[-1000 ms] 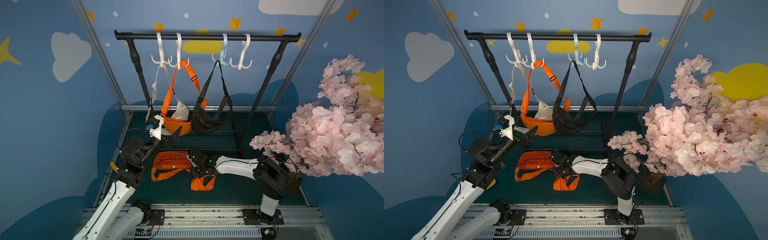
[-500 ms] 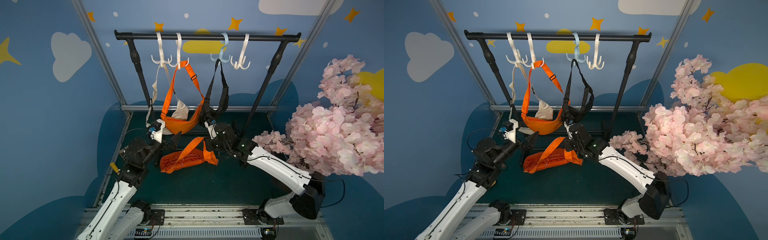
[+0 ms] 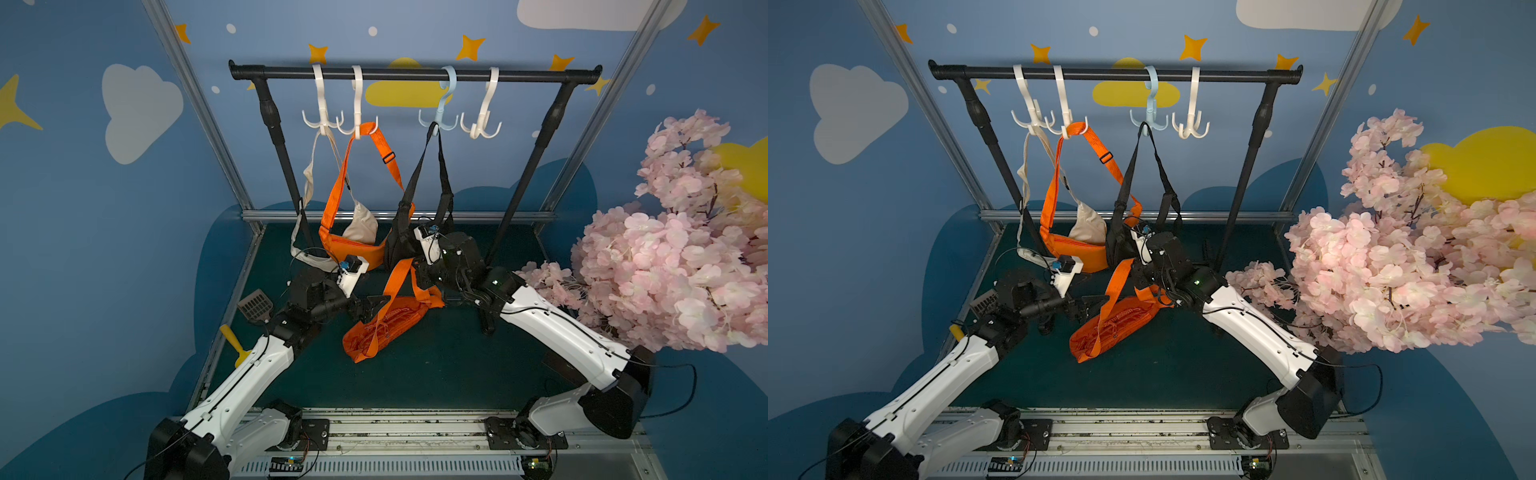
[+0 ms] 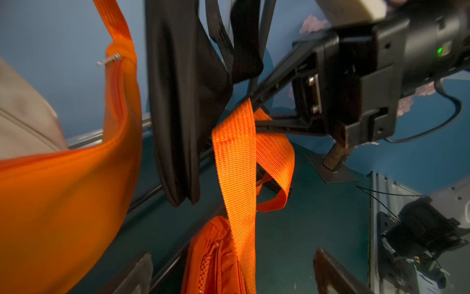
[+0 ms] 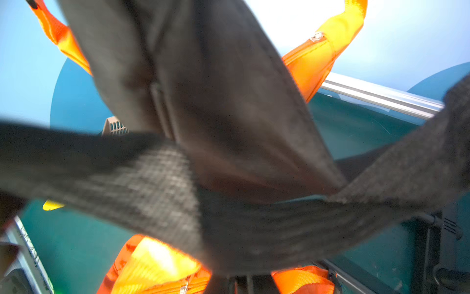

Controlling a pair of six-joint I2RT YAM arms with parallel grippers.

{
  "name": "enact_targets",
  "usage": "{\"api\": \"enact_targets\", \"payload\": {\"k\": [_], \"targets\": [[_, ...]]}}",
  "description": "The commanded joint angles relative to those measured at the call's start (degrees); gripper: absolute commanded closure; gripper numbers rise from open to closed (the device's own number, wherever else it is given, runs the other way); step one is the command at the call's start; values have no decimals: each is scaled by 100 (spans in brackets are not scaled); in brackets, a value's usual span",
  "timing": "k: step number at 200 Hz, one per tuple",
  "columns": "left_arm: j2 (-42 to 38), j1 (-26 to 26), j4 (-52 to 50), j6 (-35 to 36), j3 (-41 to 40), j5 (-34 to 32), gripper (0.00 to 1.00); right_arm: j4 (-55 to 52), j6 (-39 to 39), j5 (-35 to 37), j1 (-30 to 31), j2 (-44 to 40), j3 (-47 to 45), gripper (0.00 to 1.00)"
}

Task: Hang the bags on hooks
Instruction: Pick up the bag from the center of the board.

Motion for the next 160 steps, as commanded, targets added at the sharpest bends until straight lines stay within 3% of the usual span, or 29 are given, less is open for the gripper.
{"api": "enact_targets", "payload": {"k": [1,33,66,86,94,100,104,160], "targets": [[240,-102,402,-225,23,343,2,183,-59,-131,-17,-204,72,100],[686,-195,691,-541,12,696,5,261,-59,-217,-16,-385,-56,100],[936,-213,640,-671,55,644,26,297,-46,-214,-4,-623,-129,100],[1011,-218,253,-534,243,611,49,374,-40,-200,-2,-764,-200,100],[1033,-207,43,-442,360,612,66,390,-42,-173,-7,-804,-220,100],[1029,-208,-119,-363,462,583,88,384,-42,-142,-15,-833,-218,100],[1015,-212,-234,-344,529,522,96,372,-47,-116,-9,-839,-216,100],[381,-213,-436,-343,1183,387,97,272,-188,369,-25,-1117,-172,100]]}}
